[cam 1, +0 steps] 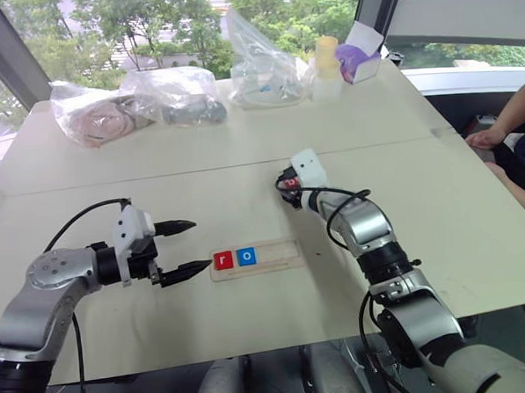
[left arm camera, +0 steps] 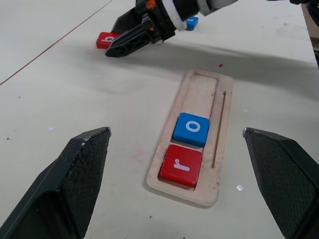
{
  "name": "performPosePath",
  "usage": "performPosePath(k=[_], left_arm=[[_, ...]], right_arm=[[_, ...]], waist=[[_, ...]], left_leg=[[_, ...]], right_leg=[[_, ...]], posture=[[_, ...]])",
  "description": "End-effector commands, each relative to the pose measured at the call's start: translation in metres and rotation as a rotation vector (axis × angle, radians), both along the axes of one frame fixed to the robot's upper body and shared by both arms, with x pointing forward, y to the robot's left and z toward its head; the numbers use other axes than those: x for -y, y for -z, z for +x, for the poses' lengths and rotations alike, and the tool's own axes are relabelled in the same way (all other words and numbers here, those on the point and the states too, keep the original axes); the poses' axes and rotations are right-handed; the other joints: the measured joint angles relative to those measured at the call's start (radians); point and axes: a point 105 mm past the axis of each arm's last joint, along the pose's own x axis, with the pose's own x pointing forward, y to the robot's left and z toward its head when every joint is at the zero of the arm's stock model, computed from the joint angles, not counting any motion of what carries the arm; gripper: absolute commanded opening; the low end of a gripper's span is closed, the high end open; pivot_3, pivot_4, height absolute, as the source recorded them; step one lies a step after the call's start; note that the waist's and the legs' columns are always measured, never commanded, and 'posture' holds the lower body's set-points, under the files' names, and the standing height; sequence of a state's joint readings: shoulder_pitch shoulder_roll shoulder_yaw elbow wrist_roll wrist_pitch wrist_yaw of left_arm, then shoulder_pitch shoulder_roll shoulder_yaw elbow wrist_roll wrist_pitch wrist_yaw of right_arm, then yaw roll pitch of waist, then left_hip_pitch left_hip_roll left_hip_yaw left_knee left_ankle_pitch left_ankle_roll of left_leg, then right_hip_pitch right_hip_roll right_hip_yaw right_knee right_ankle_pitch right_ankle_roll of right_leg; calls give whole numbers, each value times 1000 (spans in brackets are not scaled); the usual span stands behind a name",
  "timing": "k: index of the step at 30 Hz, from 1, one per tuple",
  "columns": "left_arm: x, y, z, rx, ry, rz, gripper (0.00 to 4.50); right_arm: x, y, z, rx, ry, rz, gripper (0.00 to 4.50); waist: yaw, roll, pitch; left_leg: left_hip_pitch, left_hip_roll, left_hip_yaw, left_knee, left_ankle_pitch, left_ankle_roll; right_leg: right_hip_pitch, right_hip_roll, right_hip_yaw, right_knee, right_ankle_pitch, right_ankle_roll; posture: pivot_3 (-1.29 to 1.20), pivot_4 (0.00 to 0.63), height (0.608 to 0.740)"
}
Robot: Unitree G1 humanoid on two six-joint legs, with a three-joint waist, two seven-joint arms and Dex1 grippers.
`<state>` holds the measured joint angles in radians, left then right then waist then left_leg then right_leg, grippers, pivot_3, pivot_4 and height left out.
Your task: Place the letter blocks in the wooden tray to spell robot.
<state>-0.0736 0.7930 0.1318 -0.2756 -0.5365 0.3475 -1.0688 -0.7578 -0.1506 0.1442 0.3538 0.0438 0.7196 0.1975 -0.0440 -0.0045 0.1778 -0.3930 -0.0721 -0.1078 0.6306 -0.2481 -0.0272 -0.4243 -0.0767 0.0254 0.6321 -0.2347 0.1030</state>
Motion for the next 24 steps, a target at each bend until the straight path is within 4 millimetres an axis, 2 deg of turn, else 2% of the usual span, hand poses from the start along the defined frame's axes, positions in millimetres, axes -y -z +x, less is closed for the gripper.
performPosePath(k=[1, 4, 6, 10, 13, 16, 19, 21, 24], left_arm=[[1, -7, 0, 39, -9, -5, 4458], [2, -7, 1, 47, -17, -10, 4500], [4, -6, 2, 47, -16, -11, 4500], [13, -9, 2, 52, -1, -24, 4500], [18, -10, 0, 43, 15, -34, 4500], [23, -13, -2, 38, 36, -41, 4500], [28, -21, 3, 79, 41, -62, 4500], [31, -23, 5, 92, 46, -66, 4500], [34, -24, 8, 96, 58, -68, 4500]], right_arm=[[-1, -8, 5, 3, 34, 34, 2932], [0, -3, 3, -26, 46, 40, 2104], [2, -2, 2, -33, 48, 38, 1171], [19, -5, -10, -34, 54, 2, 1157], [36, -19, -32, -21, 28, -7, 1157], [51, -29, -71, -65, -13, 6, 1157], [68, -25, -120, -169, -1, 5, 1157], [74, -18, -141, -210, 23, 18, 1157], [81, -8, -160, -228, 63, 43, 1157]], waist=[[0, 0, 0], [0, 0, 0], [1, 0, 0], [9, 0, 0], [19, 0, 0], [28, 1, 0], [31, 0, 0], [29, 0, 0], [27, 0, 0]], left_leg=[[0, 0, 0, 0, 0, 0], [0, 0, 0, 0, 0, 0], [0, 0, 0, 0, 0, 0], [0, 0, 0, 0, 0, 0], [0, -1, 0, 0, 0, 0], [-1, -1, 0, 0, 0, 0], [-2, 0, -1, 0, 0, 0], [-2, 0, -2, 1, 0, 0], [-1, 0, -1, 1, 0, 0]], right_leg=[[0, 0, 0, 0, 0, 0], [0, 0, 0, 0, 0, 0], [0, 0, 0, 0, 0, 0], [1, 0, 0, 0, 0, 0], [1, -1, 0, -1, 0, 0], [0, -1, 0, -1, 0, 0], [0, -1, -1, -1, -1, 0], [1, -2, -2, -1, -1, 0], [2, -2, -1, -1, -1, 0]], posture=[[0, 150, 740], [0, 150, 740], [0, 150, 740], [0, 150, 740], [0, 150, 740], [0, 150, 740], [0, 150, 740], [0, 150, 740], [0, 150, 740]])
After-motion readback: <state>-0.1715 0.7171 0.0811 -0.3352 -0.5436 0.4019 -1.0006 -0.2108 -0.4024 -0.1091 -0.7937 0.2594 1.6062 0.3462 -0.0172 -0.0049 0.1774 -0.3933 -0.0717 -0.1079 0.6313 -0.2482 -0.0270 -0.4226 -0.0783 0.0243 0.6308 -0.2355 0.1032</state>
